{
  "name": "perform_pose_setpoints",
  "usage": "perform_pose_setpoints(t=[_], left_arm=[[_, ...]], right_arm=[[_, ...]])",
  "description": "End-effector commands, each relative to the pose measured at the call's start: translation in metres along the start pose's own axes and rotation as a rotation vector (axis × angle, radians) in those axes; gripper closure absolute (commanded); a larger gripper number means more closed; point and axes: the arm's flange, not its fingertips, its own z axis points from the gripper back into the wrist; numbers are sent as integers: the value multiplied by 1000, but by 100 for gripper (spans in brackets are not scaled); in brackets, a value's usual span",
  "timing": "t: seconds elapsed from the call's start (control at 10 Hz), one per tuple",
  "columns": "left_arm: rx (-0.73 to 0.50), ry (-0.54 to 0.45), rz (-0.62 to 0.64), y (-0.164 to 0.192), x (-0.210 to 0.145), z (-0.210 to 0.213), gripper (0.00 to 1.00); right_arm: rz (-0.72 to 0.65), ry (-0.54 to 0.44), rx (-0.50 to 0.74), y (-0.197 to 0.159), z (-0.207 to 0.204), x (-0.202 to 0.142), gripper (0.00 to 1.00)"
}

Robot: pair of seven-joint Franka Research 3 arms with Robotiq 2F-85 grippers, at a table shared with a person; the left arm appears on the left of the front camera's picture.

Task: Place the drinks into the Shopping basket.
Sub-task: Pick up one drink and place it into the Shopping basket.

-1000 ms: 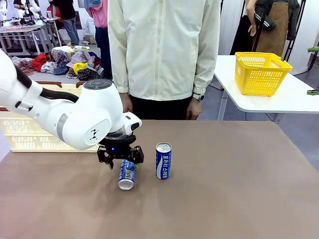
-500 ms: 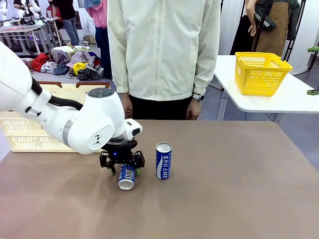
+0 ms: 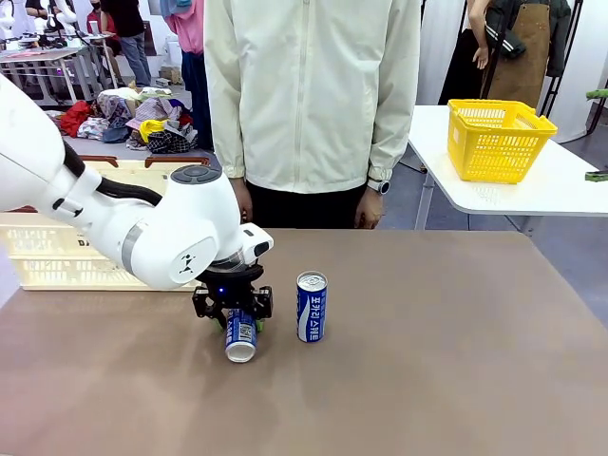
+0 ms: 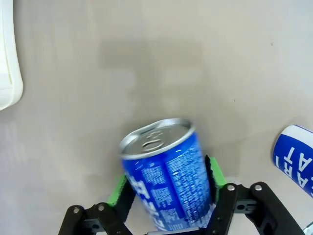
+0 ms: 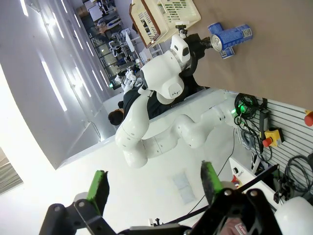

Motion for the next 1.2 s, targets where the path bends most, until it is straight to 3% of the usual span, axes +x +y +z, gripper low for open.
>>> perform_pose_setpoints(t=[0.0,0.5,1.0,1.1], left_arm=[[49,2,13,-6,0,-7,100],[66,-14,11,-11,-7,14,100],[25,16,-13,-30,-25,154,100],[-34,61,-72,-25,-29,170,100]], right_arm=[[5,11,13,5,2,0,0],[5,11,13,5,2,0,0],[5,11,13,5,2,0,0],[5,11,13,5,2,0,0]])
